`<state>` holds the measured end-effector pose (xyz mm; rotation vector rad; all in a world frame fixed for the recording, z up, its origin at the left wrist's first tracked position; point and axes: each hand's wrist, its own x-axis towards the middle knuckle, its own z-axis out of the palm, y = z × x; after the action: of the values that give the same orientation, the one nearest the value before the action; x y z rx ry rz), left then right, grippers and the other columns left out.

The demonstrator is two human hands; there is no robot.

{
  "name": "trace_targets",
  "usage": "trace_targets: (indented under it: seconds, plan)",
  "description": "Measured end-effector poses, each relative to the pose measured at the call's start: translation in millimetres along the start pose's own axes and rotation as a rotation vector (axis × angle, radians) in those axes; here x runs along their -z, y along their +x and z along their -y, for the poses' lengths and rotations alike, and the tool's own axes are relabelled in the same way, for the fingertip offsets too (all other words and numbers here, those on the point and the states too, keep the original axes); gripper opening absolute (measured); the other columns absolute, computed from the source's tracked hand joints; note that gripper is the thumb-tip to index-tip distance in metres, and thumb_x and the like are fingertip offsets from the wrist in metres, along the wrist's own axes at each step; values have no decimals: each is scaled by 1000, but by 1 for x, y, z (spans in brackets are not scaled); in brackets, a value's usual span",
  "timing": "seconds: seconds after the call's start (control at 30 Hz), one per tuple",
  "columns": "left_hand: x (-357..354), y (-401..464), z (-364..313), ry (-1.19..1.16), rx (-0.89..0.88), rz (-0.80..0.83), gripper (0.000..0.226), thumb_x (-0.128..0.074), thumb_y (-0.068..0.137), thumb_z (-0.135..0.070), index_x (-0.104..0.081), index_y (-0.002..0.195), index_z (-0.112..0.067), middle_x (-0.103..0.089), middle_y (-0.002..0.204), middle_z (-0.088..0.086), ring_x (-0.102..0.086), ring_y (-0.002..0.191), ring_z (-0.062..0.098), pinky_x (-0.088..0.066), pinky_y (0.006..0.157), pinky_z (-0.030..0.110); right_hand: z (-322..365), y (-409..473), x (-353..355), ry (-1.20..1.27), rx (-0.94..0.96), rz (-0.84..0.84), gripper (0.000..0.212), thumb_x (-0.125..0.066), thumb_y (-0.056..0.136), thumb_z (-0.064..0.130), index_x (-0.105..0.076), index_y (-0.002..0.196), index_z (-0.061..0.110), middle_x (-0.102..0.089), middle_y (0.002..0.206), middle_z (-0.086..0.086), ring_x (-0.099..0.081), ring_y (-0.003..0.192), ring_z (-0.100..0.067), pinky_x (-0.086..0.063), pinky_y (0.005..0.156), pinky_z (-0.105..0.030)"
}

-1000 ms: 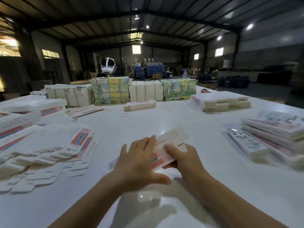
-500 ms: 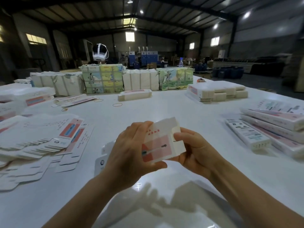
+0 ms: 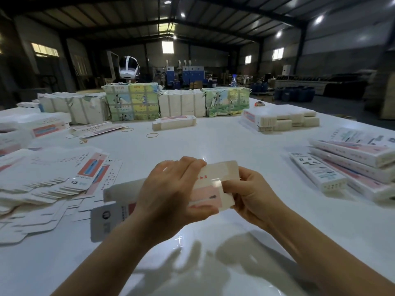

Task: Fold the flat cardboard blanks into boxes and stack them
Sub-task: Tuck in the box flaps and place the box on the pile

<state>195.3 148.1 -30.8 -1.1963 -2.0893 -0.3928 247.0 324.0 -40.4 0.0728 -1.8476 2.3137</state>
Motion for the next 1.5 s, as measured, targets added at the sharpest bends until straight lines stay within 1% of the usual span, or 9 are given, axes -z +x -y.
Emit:
trace_targets:
  seconds: [0.17, 0.37, 0.5, 0.63, 0.8, 0.93, 1.13, 1.3, 1.5]
  plan:
    - [-2, -2, -8, 186, 13, 86, 105, -77, 46, -67, -57, 121, 3, -66, 105, 12, -64, 83, 27, -52, 79, 45, -2, 0, -2, -108, 102, -70, 27, -49, 82, -16, -70, 80, 1, -65, 74, -16, -65, 67, -29, -54, 53, -32]
    - [-5, 2, -14, 196, 48, 74, 94, -88, 34, -52, -65, 107, 3, -69, 90, 10, -64, 70, 26, -52, 65, 32, -7, 2, -3, -181, 181, -126, 30, -46, 78, -18, -69, 72, 1, -65, 68, -15, -66, 62, -26, -52, 50, -30]
    - [-2, 4, -15, 110, 76, 16, 67, -85, 45, -40, -68, 100, -6, -68, 78, 3, -61, 59, 23, -38, 50, 21, -6, 0, -1, -138, 192, -99, 41, -44, 81, -20, -73, 71, 8, -70, 72, -15, -69, 64, -31, -55, 47, -33]
    - [0, 3, -12, 65, 63, 19, 69, -88, 50, -44, -68, 103, -6, -71, 80, 4, -64, 59, 24, -45, 45, 26, -7, 0, 1, -124, 147, -70, 38, -47, 86, -14, -74, 76, 11, -72, 78, -16, -71, 70, -32, -54, 47, -30]
    - [1, 4, 1, -64, 167, 110, 58, -71, 74, -51, -58, 120, -17, -70, 92, 1, -63, 71, 28, -47, 60, 32, -10, 3, 1, -60, -10, 90, 14, -65, 83, 12, -72, 95, 11, -71, 95, -15, -70, 84, -31, -56, 65, -34]
    - [-11, 8, 4, -141, 224, 211, 64, -65, 73, -60, -47, 122, -24, -65, 100, -7, -60, 79, 20, -47, 67, 30, -17, 3, -5, -187, 72, -47, 21, -75, 65, 9, -73, 86, 12, -73, 85, -11, -70, 77, -27, -55, 62, -31]
    - [-15, -9, 33, -57, 306, 479, 73, -70, 65, -67, -39, 121, -32, -51, 108, -13, -54, 90, 10, -51, 78, 29, -12, 6, 11, -151, 35, -176, 22, -71, 76, -2, -69, 96, 7, -73, 92, -14, -70, 82, -29, -57, 63, -31]
    - [-13, -11, 42, -59, 328, 464, 50, -70, 72, -59, -43, 105, -33, -58, 103, -13, -60, 79, 9, -54, 73, 26, -14, 8, 8, -105, 8, -218, 17, -71, 77, 2, -68, 93, 5, -73, 87, -16, -70, 73, -27, -56, 59, -29]
    - [-12, -5, 43, -71, 336, 438, 50, -71, 70, -59, -43, 103, -35, -61, 103, -12, -59, 73, 7, -53, 70, 24, -14, 8, 9, -94, -12, -254, 13, -72, 79, 9, -68, 91, 11, -73, 83, -13, -70, 69, -25, -56, 57, -28]
